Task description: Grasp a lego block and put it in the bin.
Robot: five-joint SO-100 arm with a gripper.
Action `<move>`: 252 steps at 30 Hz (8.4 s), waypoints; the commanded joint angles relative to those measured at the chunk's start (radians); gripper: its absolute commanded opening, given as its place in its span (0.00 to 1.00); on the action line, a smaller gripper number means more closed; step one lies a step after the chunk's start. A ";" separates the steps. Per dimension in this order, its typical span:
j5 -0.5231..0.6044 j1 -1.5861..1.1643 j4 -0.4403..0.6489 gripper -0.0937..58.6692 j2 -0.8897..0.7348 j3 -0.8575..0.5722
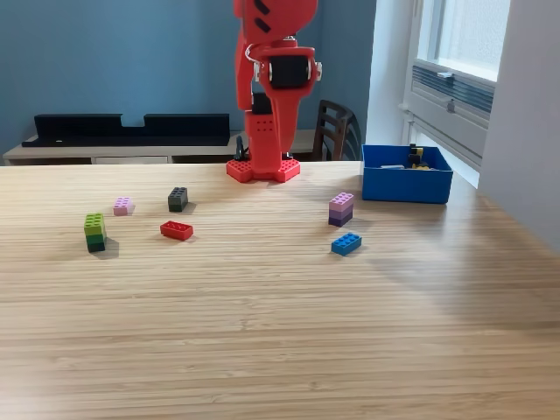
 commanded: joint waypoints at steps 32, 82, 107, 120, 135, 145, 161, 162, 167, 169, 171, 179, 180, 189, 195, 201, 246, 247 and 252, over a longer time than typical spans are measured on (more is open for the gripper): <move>0.115 0.611 -0.348 0.01 0.097 0.293; 0.052 0.552 -0.637 0.40 0.077 0.615; 0.060 0.591 -0.661 0.34 -0.054 0.607; 0.118 0.603 -0.620 0.07 -0.144 0.502; 0.196 0.578 -0.571 0.00 -0.127 0.462; 0.276 0.373 -0.242 0.00 -0.077 0.021; 0.345 -0.528 -0.080 0.00 0.092 0.064; 0.348 -0.586 -0.081 0.00 0.091 0.069; 0.336 -0.828 -0.081 0.00 0.089 0.078; 0.322 -0.910 -0.081 0.00 0.089 0.078; 0.311 -0.977 -0.081 0.00 0.089 0.078; 0.267 -1.167 -0.081 0.00 0.087 0.095; 0.261 -1.178 -0.081 0.00 0.087 0.101; 0.215 -1.197 -0.081 0.07 0.087 0.135; 0.193 -1.193 -0.081 0.46 0.087 0.133; 0.196 -1.189 -0.081 0.44 0.087 0.114; 0.190 -0.158 -0.083 0.00 0.087 -0.081; 0.189 -0.155 -0.083 0.00 0.087 -0.078; 0.184 -0.135 -0.083 0.00 0.087 -0.074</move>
